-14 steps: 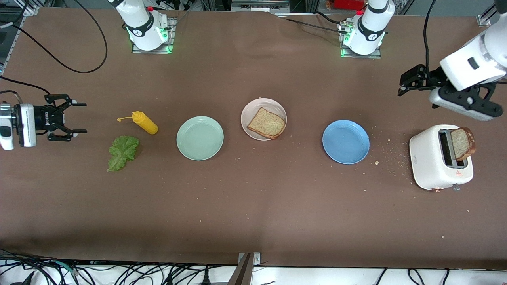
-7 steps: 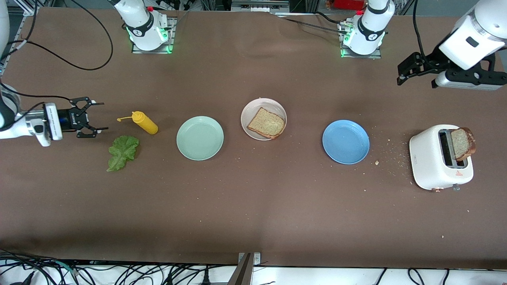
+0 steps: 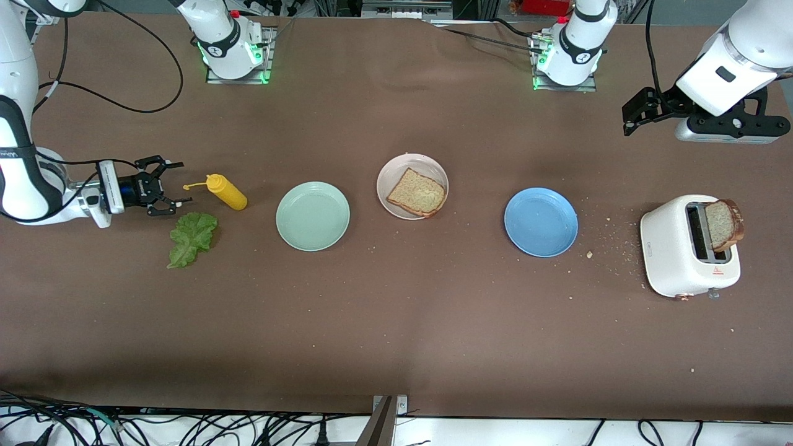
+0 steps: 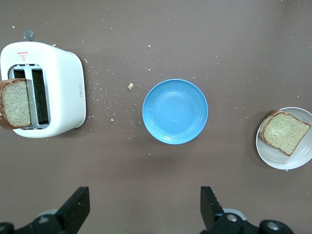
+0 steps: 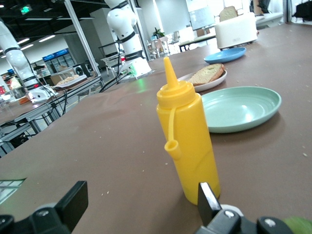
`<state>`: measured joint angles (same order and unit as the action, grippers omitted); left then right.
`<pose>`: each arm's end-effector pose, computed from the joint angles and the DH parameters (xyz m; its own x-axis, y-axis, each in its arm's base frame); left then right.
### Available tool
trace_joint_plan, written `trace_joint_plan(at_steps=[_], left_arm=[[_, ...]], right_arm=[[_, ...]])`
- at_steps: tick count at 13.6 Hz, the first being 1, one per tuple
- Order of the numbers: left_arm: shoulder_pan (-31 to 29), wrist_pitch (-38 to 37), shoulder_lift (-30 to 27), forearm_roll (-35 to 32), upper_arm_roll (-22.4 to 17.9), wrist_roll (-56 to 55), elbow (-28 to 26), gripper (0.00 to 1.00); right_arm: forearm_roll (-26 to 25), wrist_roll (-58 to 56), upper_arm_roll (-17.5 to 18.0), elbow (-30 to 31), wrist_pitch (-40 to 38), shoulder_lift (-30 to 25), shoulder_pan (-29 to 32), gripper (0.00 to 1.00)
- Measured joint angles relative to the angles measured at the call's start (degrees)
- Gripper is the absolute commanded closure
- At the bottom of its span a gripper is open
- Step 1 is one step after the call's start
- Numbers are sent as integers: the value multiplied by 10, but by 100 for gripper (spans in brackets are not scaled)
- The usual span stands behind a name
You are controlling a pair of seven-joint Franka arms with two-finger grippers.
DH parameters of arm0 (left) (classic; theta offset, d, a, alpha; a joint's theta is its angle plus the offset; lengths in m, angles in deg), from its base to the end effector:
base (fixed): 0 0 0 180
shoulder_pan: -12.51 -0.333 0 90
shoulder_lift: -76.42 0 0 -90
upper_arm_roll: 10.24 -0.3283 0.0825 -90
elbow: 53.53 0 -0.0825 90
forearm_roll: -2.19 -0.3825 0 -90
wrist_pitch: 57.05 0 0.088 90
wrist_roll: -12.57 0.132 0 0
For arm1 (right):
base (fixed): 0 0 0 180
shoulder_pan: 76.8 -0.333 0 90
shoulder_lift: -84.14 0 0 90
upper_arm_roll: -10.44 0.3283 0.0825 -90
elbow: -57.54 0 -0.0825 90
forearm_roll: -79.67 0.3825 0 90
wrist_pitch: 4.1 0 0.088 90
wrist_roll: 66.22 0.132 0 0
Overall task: Make sandwich in beige plate with both arms
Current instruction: 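Grasp the yellow mustard bottle with the right gripper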
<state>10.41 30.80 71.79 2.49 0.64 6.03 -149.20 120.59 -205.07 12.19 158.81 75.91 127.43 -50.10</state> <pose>0.5138 -0.0839 0.6049 0.9977 -0.0376 -0.0556 -0.0385 -0.9991 -0.0164 0.5138 -0.1344 0.1382 0.1697 0.3539 0.9198 0.9178 0.2831 -0.2783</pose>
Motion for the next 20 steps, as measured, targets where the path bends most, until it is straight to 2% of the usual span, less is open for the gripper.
trace_joint_plan(at_steps=[4, 10, 12, 13, 14, 16, 17, 18, 20], left_arm=[[-1, 0, 0, 0, 0, 0, 0, 0], [-2, -4, 0, 0, 1, 0, 0, 0], [-4, -5, 0, 0, 1, 0, 0, 0], [-4, -5, 0, 0, 1, 0, 0, 0], [-4, -6, 0, 0, 1, 0, 0, 0], [-5, -6, 0, 0, 1, 0, 0, 0], [-5, -6, 0, 0, 1, 0, 0, 0], [-5, -7, 0, 0, 1, 0, 0, 0], [-5, -7, 0, 0, 1, 0, 0, 0]], right_arm=[[20, -25, 29, 0, 3, 30, -9, 0], [61, -36, 32, 0, 8, 39, -43, 0], [70, -39, 32, 0, 13, 43, -50, 4], [75, -43, 32, 0, 16, 45, -51, 12], [77, -48, 32, 0, 18, 48, -51, 28], [79, -62, 32, -1, 19, 50, -51, 74], [79, -64, 32, -1, 19, 51, -51, 93], [80, -65, 32, -1, 20, 51, -51, 100], [83, -66, 32, -1, 22, 52, -51, 100]])
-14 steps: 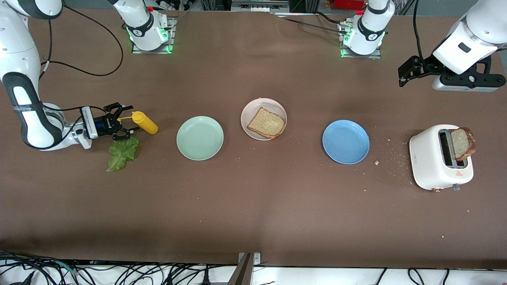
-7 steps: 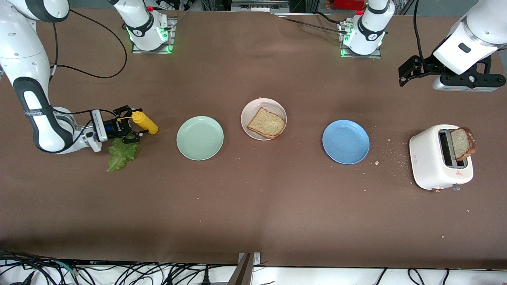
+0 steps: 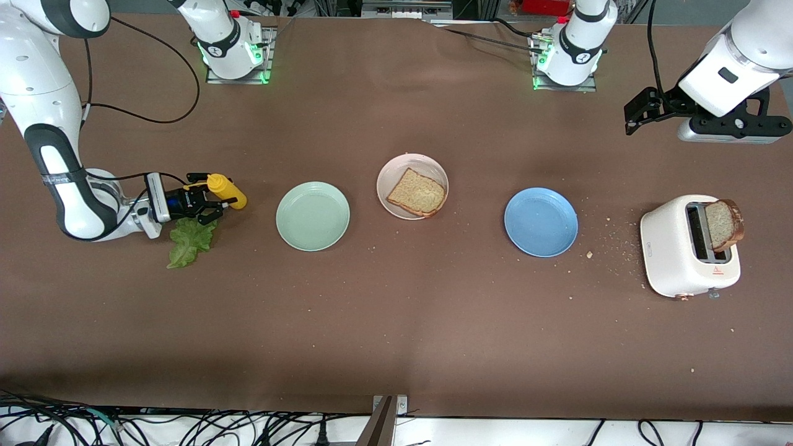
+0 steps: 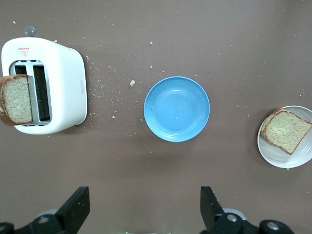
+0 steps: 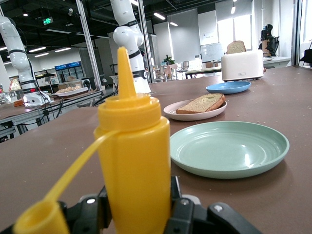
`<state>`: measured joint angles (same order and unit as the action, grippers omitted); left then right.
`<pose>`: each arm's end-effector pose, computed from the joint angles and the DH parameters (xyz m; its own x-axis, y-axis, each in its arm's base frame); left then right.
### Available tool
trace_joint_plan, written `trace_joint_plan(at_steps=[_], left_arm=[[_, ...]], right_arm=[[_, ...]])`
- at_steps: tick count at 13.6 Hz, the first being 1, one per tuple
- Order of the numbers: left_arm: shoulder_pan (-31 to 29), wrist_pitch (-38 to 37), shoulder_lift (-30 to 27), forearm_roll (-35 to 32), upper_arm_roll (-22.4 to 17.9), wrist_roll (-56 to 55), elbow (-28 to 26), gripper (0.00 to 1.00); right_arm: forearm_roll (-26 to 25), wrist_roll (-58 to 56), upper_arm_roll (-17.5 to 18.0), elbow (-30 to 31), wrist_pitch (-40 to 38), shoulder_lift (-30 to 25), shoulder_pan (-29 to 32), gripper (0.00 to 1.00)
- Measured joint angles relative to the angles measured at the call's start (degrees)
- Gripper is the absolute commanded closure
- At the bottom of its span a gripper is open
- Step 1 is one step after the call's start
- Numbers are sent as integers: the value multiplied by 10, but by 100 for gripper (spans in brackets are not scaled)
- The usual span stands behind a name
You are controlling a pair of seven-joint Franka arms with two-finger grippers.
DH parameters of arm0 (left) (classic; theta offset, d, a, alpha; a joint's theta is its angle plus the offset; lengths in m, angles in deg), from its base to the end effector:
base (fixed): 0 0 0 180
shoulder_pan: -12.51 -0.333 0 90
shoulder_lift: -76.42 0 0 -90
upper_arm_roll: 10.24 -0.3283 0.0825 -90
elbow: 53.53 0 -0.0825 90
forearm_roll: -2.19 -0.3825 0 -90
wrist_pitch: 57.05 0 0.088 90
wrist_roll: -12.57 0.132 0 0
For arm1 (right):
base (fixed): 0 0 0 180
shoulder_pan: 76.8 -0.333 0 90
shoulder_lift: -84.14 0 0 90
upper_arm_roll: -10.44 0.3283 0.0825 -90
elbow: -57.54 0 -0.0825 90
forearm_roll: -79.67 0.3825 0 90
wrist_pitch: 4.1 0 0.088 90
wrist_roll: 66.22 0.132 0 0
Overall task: Make sandwich in beige plate with both arms
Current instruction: 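Grasp the yellow mustard bottle with the right gripper, then lift the mustard bottle and carry it over the beige plate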
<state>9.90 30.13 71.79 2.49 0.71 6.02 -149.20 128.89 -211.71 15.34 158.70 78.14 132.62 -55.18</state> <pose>0.5128 -0.0798 0.6040 0.9973 -0.0295 -0.0672 -0.0308 -0.9994 -0.0179 0.5324 -0.0471 0.1019 0.0881 0.2067 0.9744 0.9310 0.3307 -0.1543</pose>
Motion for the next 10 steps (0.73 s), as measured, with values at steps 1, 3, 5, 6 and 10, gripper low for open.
trace_joint_plan(at_steps=[1, 3, 5, 6, 10], left_arm=[[0, 0, 0, 0, 0, 0, 0, 0], [0, 0, 0, 0, 0, 0, 0, 0], [0, 0, 0, 0, 0, 0, 0, 0], [0, 0, 0, 0, 0, 0, 0, 0], [0, 0, 0, 0, 0, 0, 0, 0]], right_arm=[[3, 0, 0, 0, 0, 0, 0, 100], [6, -1, -1, -1, 2, 0, 0, 100], [5, 15, -1, -9, 5, 0, -1, 100], [2, 42, -1, -14, 4, 0, -2, 100], [-4, 150, -1, -40, -19, -10, -6, 100]])
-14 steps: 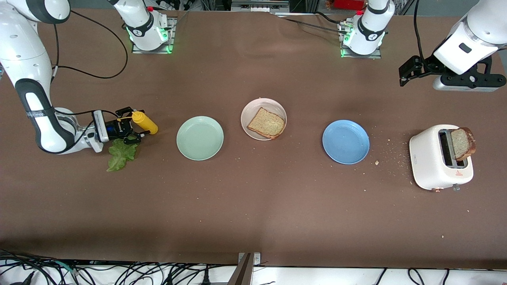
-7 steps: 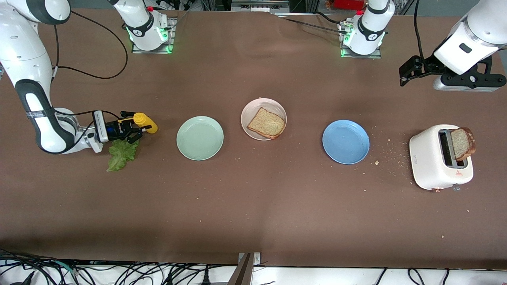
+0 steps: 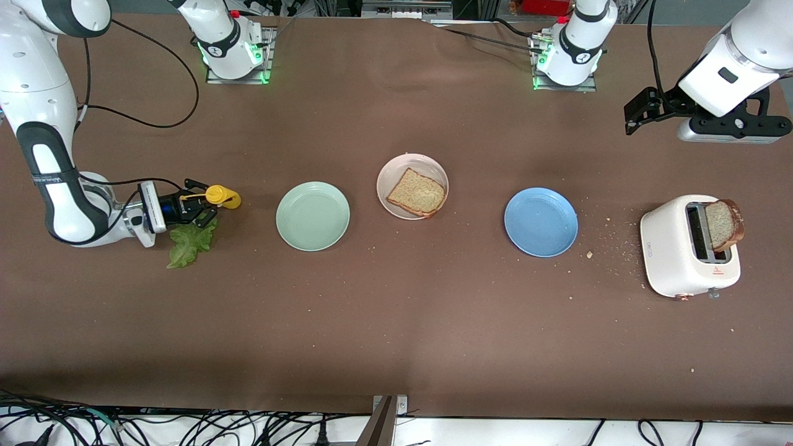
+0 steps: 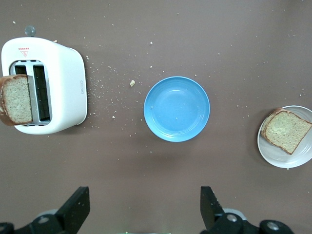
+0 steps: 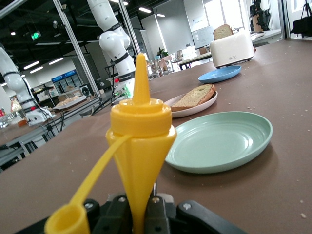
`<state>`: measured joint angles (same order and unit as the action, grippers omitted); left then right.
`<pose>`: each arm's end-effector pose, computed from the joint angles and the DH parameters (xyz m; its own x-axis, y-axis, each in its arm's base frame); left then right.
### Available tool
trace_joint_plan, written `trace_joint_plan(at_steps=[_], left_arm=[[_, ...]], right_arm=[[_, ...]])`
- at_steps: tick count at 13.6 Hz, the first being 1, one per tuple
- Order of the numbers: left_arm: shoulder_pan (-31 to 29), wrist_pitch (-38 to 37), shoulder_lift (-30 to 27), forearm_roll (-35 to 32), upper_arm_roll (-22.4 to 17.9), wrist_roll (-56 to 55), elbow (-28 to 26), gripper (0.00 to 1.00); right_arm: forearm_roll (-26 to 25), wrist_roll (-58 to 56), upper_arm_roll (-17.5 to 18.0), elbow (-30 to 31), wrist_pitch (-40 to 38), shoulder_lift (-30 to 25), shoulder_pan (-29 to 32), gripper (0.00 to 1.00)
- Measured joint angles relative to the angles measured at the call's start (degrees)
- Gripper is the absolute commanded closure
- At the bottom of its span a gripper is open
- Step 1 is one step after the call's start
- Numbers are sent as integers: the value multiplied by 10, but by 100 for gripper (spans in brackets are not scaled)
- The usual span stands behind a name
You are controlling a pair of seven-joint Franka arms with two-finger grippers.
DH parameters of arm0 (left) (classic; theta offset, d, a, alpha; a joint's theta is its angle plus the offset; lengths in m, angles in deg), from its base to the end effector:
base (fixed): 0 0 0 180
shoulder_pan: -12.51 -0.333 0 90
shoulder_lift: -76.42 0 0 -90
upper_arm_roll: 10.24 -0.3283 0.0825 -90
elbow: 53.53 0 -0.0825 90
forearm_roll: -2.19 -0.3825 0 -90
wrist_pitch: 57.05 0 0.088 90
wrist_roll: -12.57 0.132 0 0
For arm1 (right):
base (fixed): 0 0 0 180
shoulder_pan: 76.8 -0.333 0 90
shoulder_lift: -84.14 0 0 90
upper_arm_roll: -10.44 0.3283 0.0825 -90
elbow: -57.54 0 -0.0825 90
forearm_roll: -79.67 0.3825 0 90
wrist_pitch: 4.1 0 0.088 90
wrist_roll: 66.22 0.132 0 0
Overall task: Make sandwich in beige plate with both arms
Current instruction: 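Lift the mustard bottle and carry it over the beige plate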
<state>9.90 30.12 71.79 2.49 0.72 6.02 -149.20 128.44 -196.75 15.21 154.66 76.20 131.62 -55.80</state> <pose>0.5128 -0.0799 0.6040 0.9973 -0.0297 -0.0673 -0.0309 -0.9994 -0.0179 0.5575 -0.0509 0.1302 0.2557 0.2992 0.9193 0.8946 0.2873 -0.3423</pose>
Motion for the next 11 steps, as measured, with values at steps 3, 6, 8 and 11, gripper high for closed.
trace_joint_plan(at_steps=[3, 6, 8, 11], left_arm=[[0, 0, 0, 0, 0, 0, 0, 0], [0, 0, 0, 0, 1, 0, 0, 0], [0, 0, 0, 0, 1, 0, 0, 0], [0, 0, 0, 0, 2, 0, 0, 0]], right_arm=[[-9, 94, 1, -13, -18, -35, -4, 100], [-36, 216, 2, -39, -35, -86, -17, 100], [-78, 313, 3, -73, -41, -117, -44, 100], [-137, 455, 5, -132, -42, -147, -113, 100]])
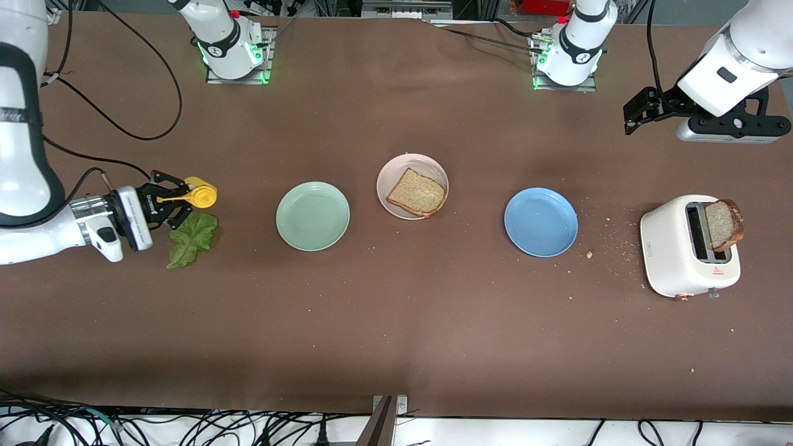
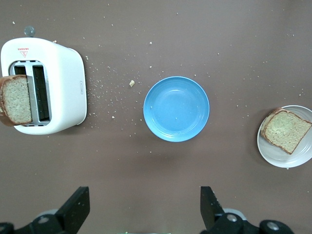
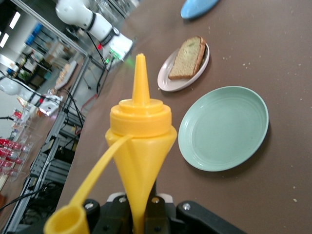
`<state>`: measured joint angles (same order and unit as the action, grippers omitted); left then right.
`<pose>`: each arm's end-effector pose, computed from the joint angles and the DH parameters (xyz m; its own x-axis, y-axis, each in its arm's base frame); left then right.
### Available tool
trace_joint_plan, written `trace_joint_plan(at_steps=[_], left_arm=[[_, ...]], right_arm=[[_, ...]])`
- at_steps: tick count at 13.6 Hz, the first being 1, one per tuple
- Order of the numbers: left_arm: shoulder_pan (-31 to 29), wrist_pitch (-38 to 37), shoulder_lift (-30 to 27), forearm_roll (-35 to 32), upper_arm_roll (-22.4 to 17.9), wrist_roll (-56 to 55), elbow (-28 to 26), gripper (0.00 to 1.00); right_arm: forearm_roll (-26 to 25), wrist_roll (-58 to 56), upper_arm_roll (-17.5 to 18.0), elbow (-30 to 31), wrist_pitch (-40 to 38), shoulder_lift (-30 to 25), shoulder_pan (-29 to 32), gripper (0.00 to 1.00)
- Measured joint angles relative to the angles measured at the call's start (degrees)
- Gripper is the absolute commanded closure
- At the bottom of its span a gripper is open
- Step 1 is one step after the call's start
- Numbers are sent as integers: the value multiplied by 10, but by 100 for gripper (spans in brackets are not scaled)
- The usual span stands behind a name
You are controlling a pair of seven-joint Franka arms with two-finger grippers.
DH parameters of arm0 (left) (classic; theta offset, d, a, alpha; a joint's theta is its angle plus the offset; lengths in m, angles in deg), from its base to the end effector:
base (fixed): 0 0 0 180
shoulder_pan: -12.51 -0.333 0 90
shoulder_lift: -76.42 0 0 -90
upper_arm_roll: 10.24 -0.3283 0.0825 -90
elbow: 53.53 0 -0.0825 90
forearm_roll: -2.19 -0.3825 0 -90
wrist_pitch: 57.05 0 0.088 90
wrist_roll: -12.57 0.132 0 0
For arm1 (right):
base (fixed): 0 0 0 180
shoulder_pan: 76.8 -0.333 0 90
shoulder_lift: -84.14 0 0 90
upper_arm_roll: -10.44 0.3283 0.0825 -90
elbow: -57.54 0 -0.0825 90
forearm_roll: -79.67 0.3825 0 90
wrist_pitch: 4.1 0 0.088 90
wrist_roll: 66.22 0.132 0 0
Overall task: Make sandwich in beige plate with both arms
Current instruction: 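Lift the mustard bottle and carry it over the beige plate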
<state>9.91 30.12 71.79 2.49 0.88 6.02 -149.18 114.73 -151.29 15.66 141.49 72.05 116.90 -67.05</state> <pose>0.5126 -0.0815 0.6041 0.9972 -0.0326 -0.0670 -0.0339 -0.9993 -0.0181 0.6243 0.0274 0.3383 0.3970 0.7700 0.4995 0.7613 0.0277 -0.6478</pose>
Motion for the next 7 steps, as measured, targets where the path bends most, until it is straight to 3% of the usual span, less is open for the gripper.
trace_joint_plan(at_steps=[4, 7], left_arm=[[0, 0, 0, 0, 1, 0, 0, 0], [0, 0, 0, 0, 1, 0, 0, 0]], right_arm=[[-104, 158, 2, -96, 0, -7, -135, 100], [-178, 254, 2, -133, 4, -7, -242, 100]])
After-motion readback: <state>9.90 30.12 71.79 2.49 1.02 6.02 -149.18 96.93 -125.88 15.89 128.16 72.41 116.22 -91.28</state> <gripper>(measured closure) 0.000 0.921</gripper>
